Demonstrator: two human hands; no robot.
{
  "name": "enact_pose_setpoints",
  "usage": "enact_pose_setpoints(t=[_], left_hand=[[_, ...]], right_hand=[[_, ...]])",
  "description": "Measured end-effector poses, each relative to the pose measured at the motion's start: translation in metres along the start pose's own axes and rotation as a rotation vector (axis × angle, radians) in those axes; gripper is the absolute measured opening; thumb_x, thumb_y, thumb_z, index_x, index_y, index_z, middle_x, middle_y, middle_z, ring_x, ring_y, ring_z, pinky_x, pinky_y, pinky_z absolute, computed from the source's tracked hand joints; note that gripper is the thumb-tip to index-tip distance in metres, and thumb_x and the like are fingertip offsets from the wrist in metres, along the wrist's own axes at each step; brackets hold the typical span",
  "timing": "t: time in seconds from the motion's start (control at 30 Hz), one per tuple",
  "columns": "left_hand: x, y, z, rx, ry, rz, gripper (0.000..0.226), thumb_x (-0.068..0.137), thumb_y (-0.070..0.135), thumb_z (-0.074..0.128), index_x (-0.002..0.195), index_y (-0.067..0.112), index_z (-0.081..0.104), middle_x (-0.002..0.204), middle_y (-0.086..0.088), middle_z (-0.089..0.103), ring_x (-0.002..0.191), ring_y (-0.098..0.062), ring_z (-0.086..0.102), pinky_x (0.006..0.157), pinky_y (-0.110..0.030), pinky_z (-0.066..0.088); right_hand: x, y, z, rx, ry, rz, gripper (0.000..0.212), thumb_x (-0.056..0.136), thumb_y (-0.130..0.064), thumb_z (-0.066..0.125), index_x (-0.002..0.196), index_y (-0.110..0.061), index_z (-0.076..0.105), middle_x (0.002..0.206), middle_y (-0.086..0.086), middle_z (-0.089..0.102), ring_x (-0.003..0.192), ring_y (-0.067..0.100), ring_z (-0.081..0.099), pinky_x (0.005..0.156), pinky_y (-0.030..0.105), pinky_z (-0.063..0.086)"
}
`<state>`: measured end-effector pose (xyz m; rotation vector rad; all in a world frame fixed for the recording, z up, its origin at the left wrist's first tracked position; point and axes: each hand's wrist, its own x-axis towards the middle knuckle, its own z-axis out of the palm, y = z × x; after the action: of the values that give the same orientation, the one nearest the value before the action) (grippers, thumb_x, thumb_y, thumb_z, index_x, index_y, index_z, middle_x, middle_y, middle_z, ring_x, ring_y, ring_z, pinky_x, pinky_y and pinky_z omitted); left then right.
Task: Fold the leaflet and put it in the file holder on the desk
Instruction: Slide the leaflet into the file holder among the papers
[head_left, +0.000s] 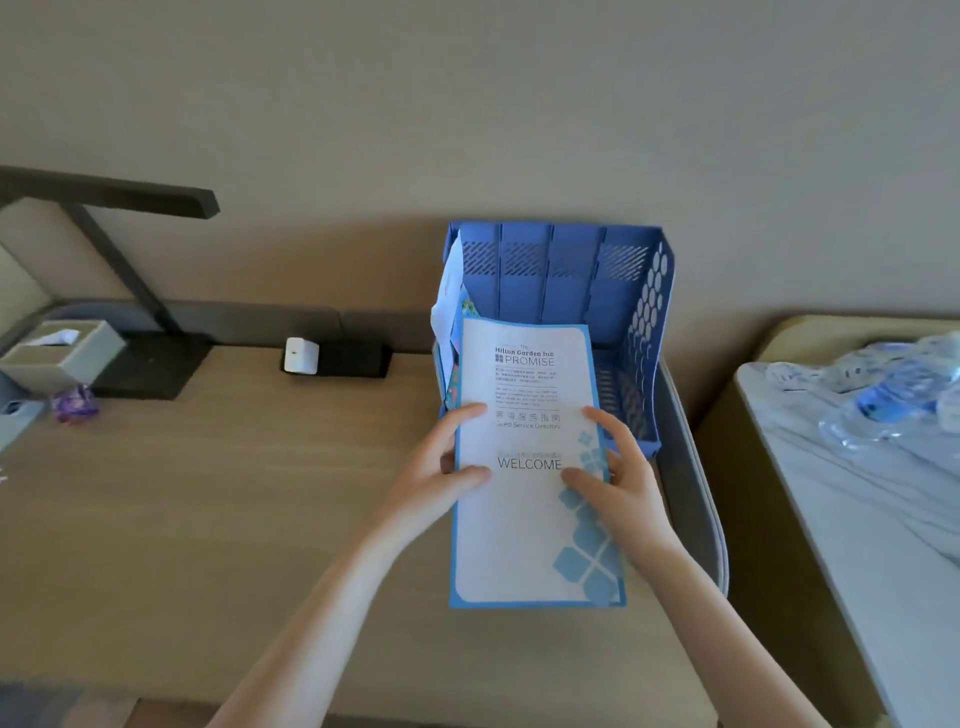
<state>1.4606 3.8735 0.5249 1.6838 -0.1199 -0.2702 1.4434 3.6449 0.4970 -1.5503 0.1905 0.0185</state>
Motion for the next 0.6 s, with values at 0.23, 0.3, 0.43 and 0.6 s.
enact_pose_setpoints(t=[0.23,0.3,0.43,0.6], left_hand=[[0.052,0.021,-0.002,0.109,0.168,0.182,0.067,0.079,0.001,0.059,0.122,0.052,0.052,0.126,0.038,0.053,0.098,-0.014,0.064,0.084,-0.035,0.054],[0.067,0.030,-0.001,0.139,0.239,0.214,0.068,0.079,0.001,0.058,0.121,0.054,0.051,0.122,0.038,0.054,0.095,-0.017,0.063,0.080,-0.035,0.053],[0.098,0.042,0.000,0.161,0.338,0.205,0.067,0.080,0.002,0.055,0.122,0.054,0.049,0.110,0.026,0.063,0.085,-0.033,0.060,0.067,-0.028,0.048],[0.124,0.043,0.004,0.253,0.350,0.190,0.072,0.080,-0.005,0.047,0.129,0.048,0.047,0.127,0.014,0.052,0.074,-0.026,0.055,0.069,-0.029,0.042]], right_hand=[[0.070,-0.033,0.003,-0.143,-0.071,-0.147,0.070,0.079,0.012,0.073,0.129,-0.032,0.053,0.108,0.018,0.063,0.092,0.032,0.071,0.071,0.041,0.064],[0.094,-0.048,0.002,-0.232,-0.116,-0.207,0.076,0.077,0.013,0.073,0.125,-0.042,0.052,0.110,0.016,0.062,0.091,0.037,0.068,0.075,0.050,0.061],[0.147,-0.067,0.003,-0.342,-0.157,-0.321,0.081,0.075,0.011,0.074,0.121,-0.051,0.050,0.110,0.009,0.061,0.088,0.041,0.065,0.074,0.054,0.058],[0.210,-0.061,0.005,-0.407,-0.249,-0.396,0.077,0.076,0.008,0.073,0.128,-0.044,0.048,0.106,0.004,0.060,0.076,0.028,0.058,0.071,0.039,0.059]])
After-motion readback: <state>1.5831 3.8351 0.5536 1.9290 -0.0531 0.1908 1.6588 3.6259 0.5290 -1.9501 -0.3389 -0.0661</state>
